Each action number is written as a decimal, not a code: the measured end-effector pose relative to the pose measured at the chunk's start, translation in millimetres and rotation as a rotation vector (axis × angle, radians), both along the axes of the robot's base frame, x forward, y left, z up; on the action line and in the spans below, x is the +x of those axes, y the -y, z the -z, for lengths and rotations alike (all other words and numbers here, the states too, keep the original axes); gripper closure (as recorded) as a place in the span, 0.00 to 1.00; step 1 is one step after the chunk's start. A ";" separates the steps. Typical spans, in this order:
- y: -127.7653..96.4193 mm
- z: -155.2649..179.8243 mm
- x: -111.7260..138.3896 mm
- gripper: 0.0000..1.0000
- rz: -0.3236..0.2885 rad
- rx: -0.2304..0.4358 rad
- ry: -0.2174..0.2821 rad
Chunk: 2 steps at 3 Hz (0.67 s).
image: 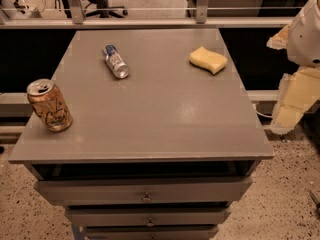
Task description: Place redbull can upright
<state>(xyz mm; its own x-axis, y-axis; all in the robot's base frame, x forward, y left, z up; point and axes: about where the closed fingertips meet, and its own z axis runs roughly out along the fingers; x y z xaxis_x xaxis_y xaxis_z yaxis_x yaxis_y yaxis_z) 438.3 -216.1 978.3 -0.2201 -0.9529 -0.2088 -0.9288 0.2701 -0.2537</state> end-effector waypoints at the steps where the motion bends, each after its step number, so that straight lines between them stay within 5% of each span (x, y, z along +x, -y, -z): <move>1: 0.0 0.0 0.0 0.00 0.000 0.000 0.000; 2: -21.9 6.1 23.1 0.00 0.023 0.031 0.008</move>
Offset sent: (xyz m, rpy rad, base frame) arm 0.0749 0.0686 -0.0240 0.1010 -0.0072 -0.0779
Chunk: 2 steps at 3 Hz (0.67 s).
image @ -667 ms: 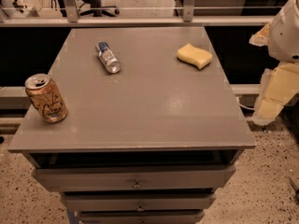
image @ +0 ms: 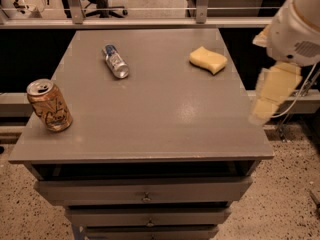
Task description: Place redbull can upright
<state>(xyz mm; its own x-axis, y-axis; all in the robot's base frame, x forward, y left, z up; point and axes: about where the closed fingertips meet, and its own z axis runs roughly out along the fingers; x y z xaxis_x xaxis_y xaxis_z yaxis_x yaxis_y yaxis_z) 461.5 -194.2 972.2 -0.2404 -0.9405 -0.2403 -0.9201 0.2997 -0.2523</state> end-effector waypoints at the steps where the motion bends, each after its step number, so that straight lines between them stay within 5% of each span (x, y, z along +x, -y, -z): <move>1: -53.2 17.1 41.6 0.00 0.028 0.054 0.006; 2: -108.8 25.9 77.5 0.00 0.049 0.132 0.018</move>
Offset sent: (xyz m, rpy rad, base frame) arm 0.1295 0.1847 -0.0366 0.2486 -0.0322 -0.0888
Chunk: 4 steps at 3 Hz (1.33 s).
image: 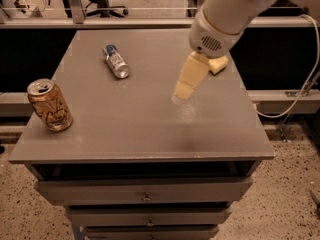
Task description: Place redbull can upright
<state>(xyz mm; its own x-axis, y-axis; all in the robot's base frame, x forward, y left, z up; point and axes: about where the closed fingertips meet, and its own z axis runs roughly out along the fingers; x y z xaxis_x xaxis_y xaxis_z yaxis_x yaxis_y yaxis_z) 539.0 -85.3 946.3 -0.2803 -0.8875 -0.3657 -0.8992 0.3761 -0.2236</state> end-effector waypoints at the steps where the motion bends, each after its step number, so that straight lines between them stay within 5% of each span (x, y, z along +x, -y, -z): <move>1: -53.2 -2.1 28.0 0.00 -0.003 0.075 0.004; 3: -65.3 -4.7 35.2 0.00 -0.005 0.115 0.022; 4: -108.1 -8.2 67.6 0.00 0.015 0.215 0.051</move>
Offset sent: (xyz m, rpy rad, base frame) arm 0.0229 0.0414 0.0006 0.0593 -0.0031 0.0016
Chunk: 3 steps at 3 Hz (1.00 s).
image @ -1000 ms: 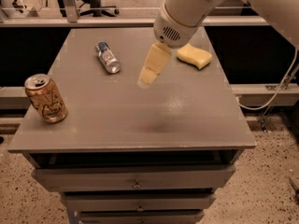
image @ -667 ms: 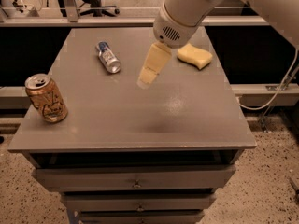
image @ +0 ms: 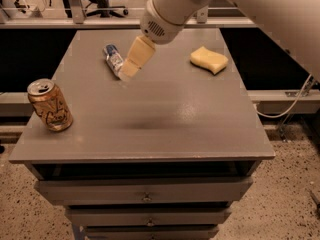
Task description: Place redbull can upright
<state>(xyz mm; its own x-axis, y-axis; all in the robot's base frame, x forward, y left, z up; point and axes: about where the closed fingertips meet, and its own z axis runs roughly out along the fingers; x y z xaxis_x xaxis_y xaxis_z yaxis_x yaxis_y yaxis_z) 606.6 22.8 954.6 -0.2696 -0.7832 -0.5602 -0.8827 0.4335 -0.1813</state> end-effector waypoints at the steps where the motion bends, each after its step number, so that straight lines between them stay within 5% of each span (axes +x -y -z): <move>1: -53.4 -2.4 44.3 0.00 0.059 0.113 0.003; 3: -131.6 25.3 117.5 0.00 0.256 0.110 -0.001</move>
Offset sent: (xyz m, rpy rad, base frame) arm 0.1368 0.1641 -0.0235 0.1829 0.0335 -0.3921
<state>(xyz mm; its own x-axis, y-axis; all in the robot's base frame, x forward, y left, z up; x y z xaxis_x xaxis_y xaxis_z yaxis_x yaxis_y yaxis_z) 724.1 154.4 929.2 -0.4512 -0.6241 -0.6379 -0.7424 0.6592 -0.1199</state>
